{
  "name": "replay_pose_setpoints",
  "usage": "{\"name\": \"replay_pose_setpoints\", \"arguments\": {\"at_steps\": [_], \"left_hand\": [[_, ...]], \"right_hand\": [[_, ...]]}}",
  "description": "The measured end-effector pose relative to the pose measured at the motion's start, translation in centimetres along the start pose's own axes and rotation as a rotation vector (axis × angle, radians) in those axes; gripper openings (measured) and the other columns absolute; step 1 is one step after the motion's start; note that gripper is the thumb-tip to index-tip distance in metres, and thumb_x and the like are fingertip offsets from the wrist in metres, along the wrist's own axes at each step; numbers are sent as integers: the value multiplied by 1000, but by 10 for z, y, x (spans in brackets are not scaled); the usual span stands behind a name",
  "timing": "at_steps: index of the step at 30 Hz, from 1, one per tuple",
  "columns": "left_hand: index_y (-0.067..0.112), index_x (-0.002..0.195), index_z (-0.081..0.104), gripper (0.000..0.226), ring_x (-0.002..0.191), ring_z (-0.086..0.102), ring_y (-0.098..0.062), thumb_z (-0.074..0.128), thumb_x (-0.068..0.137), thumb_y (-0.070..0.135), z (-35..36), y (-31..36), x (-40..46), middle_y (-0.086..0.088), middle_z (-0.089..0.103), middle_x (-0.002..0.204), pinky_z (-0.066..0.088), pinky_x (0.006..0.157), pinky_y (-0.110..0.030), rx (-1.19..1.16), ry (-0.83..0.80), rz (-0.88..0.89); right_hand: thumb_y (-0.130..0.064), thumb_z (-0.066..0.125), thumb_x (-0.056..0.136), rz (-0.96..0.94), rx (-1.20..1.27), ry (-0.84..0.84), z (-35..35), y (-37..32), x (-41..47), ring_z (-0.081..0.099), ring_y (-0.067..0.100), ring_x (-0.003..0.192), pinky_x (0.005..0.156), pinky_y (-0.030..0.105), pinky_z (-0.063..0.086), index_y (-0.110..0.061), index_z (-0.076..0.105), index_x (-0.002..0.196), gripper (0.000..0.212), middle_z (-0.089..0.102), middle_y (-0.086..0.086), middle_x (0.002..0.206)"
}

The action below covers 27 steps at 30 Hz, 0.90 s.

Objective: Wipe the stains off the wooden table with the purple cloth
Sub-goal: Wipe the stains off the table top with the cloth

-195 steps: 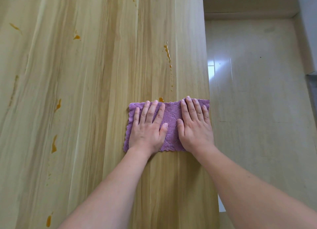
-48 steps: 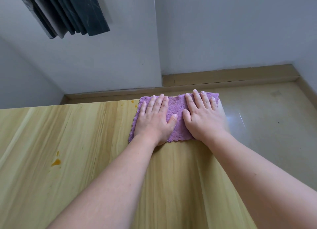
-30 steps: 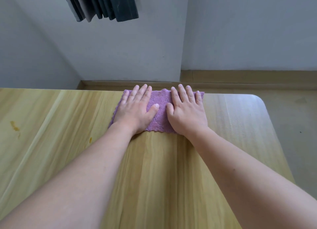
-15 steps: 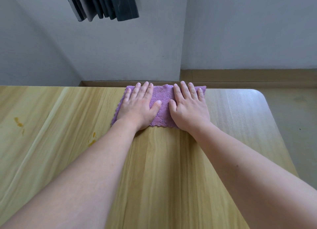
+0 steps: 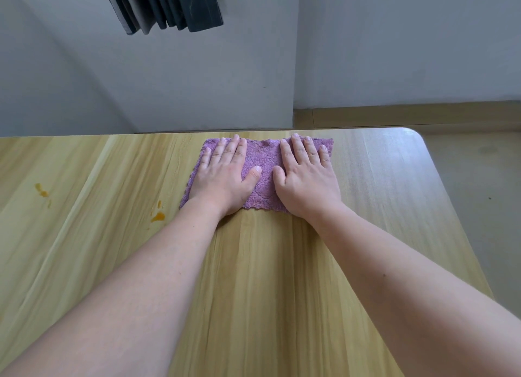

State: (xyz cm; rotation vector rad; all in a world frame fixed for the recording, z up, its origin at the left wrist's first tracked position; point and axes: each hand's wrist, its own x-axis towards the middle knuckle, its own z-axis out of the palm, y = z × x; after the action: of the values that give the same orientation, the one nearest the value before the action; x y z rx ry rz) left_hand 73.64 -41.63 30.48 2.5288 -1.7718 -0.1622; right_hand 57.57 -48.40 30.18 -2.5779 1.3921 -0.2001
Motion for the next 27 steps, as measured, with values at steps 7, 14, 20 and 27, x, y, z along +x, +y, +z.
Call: {"name": "replay_pose_setpoints", "arguments": {"at_steps": [7, 14, 20, 27], "left_hand": [[24, 156, -2, 72, 149, -12, -12, 16, 96, 59, 4, 1, -22, 6, -7, 164, -9, 121, -39, 6, 5, 6], [23, 156, -2, 72, 149, -12, -13, 16, 97, 59, 6, 2, -50, 6, -8, 164, -8, 121, -40, 7, 5, 12], [23, 156, -4, 72, 149, -13, -13, 14, 96, 59, 8, 3, -73, 5, -9, 164, -9, 121, -40, 10, 4, 14], [22, 156, -4, 73, 149, -14, -13, 12, 95, 60, 11, 5, -97, 5, -9, 164, -9, 121, -40, 12, 2, 10]], "right_hand": [[-45, 14, 96, 7, 0, -6, 1, -3, -24, -7, 18, 150, 120, 41, -8, -22, 8, 156, 64, 0, 1, 164], [-46, 14, 96, 11, -6, -2, 2, -8, -51, -6, 17, 150, 120, 42, -7, -23, 8, 156, 64, 1, 1, 164], [-46, 13, 96, 9, -5, -1, 4, -12, -74, -6, 18, 150, 120, 42, -8, -23, 8, 155, 64, 1, 1, 164], [-46, 13, 96, 8, -7, -10, 3, -15, -99, -7, 16, 149, 120, 42, -7, -24, 6, 156, 64, 0, 0, 164]]}}
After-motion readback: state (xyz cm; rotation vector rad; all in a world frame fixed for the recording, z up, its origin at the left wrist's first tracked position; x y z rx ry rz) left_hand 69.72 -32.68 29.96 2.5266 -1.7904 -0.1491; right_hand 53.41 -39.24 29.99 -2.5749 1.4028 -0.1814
